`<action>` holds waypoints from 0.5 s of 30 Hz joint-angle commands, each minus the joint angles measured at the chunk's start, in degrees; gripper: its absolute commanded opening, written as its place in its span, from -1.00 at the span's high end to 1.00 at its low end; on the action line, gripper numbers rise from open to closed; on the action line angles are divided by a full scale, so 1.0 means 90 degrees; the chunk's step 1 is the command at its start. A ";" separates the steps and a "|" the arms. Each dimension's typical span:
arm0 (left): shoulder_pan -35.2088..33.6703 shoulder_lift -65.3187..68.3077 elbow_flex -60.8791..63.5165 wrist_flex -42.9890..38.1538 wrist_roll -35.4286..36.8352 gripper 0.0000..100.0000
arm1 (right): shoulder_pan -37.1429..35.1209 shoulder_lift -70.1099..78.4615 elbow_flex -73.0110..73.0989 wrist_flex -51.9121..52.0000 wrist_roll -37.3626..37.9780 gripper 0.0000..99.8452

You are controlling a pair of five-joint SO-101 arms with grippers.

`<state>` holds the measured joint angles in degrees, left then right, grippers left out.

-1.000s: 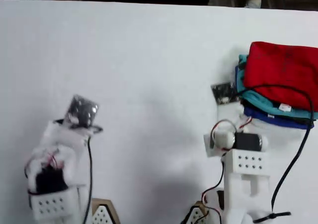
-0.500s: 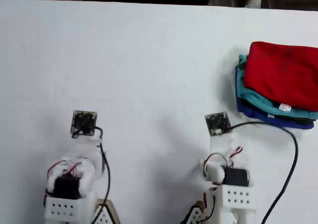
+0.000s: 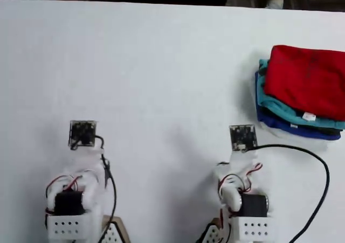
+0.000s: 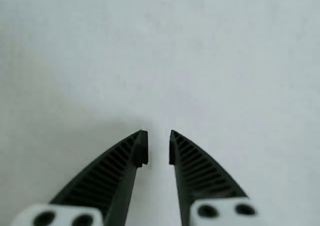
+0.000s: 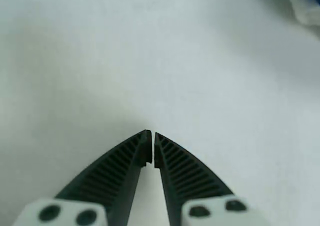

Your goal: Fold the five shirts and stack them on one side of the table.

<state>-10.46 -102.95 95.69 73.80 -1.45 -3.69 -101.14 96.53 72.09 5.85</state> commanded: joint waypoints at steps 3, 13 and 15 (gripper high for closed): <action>-0.0098 -0.0098 0.0161 -0.0059 0.0117 0.75 | -0.0337 -0.0122 0.0059 0.0005 -0.0107 0.96; -0.0137 -0.0098 0.0161 -0.0059 0.0303 0.75 | -0.0347 -0.0122 0.0059 0.0005 -0.0107 0.96; -0.0137 -0.0098 0.0161 -0.0059 0.0303 0.75 | -0.0347 -0.0122 0.0059 0.0005 -0.0107 0.96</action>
<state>-11.34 -102.95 95.69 73.80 0.75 -6.59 -101.14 96.53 72.09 5.58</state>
